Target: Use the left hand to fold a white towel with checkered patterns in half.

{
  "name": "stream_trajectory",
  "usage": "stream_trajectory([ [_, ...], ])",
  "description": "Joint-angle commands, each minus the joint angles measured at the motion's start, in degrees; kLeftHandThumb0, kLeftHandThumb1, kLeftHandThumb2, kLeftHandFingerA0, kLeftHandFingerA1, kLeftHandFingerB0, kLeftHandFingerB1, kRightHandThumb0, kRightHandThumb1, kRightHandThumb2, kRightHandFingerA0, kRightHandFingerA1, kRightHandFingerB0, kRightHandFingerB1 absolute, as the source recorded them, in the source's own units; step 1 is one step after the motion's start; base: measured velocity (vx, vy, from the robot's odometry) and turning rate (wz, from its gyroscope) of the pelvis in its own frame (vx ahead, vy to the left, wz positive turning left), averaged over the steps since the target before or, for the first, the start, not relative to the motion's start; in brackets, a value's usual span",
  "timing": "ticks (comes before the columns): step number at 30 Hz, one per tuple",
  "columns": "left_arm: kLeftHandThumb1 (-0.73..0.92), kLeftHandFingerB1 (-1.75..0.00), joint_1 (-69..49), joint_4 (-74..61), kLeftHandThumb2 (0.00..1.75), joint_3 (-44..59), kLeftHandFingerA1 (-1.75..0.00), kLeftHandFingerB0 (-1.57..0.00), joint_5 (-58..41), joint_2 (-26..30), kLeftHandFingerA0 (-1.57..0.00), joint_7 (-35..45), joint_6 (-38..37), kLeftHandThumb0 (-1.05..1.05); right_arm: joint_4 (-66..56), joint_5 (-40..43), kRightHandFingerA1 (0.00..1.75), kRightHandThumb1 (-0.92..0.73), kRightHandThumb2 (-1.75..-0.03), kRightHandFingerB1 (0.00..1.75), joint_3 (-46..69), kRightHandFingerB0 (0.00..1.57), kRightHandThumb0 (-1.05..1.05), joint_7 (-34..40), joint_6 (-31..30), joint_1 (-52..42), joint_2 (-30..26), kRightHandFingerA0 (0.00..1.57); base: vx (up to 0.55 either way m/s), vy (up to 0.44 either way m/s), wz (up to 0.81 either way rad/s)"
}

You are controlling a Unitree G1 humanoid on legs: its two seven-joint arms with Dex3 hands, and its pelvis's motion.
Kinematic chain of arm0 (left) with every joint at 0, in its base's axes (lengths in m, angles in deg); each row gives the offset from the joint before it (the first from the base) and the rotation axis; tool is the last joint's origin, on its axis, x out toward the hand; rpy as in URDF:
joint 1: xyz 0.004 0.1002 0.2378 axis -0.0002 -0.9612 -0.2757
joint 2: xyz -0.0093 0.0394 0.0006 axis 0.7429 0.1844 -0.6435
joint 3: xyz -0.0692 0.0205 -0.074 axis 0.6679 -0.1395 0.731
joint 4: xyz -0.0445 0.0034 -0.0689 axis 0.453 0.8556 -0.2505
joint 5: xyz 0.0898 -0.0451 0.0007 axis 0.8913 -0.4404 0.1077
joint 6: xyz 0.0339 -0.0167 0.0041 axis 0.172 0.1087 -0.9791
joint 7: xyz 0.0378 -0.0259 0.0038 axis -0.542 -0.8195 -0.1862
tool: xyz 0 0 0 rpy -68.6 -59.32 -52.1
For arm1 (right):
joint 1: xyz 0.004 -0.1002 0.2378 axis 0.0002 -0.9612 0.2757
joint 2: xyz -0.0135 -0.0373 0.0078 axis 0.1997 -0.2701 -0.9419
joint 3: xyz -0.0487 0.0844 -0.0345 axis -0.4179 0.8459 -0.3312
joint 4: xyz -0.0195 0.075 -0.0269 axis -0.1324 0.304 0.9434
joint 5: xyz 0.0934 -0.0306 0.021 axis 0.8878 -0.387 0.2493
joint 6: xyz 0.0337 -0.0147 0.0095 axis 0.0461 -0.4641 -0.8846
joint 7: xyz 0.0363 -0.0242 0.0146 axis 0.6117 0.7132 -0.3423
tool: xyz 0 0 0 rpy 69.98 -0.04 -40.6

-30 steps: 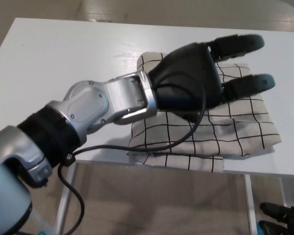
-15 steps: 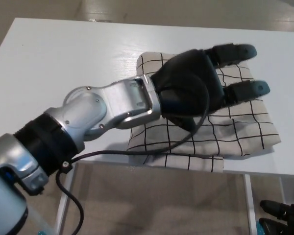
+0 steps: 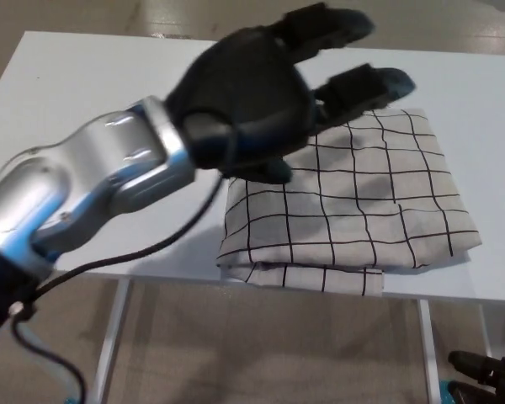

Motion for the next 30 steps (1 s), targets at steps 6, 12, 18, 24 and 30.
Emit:
stream_trajectory([
  [6,0.56,-0.48,-61.44,-30.20,0.92,46.69,-0.46,-0.39,-76.34,15.21,-0.28,33.97,-1.32,-0.75,-4.27,7.00,0.64,-0.62,-0.58,0.59,8.81,0.74,-0.25,1.37,-7.04,-2.18,-2.99,0.50,0.00,0.000,0.00],
  [12,0.63,-0.35,-75.58,-27.84,0.60,52.46,-0.37,-0.49,-81.53,10.38,-0.43,40.42,-2.07,-0.70,-5.18,7.58,0.68,-0.63,-0.59,0.60,10.19,0.73,-0.26,2.35,-7.89,-2.90,-2.60,0.53,0.00,0.000,0.00],
  [18,0.50,-0.46,-85.01,-20.66,0.56,50.81,-0.48,-0.80,-84.88,7.61,-0.83,47.83,-0.28,-0.57,-4.49,7.14,0.67,-0.63,-0.59,0.60,11.34,0.71,-0.25,1.57,-6.39,-3.72,-2.93,0.52,0.00,0.000,0.00],
  [24,0.46,-0.57,-87.08,-13.84,0.80,47.43,-0.61,-0.83,-82.51,5.82,-0.93,48.79,2.04,-0.76,-5.52,5.49,0.66,-0.63,-0.58,0.59,10.51,0.71,-0.25,1.57,-5.22,-6.25,-1.29,0.53,0.00,0.000,0.00],
  [30,0.51,-0.46,-82.45,-1.74,0.56,42.73,-0.53,-0.78,-74.81,3.16,-0.87,47.05,2.89,-0.60,-4.18,5.76,0.63,-0.63,-0.59,0.57,10.66,0.73,-0.25,0.23,-4.67,-6.98,-1.50,0.55,0.00,0.000,0.00],
])
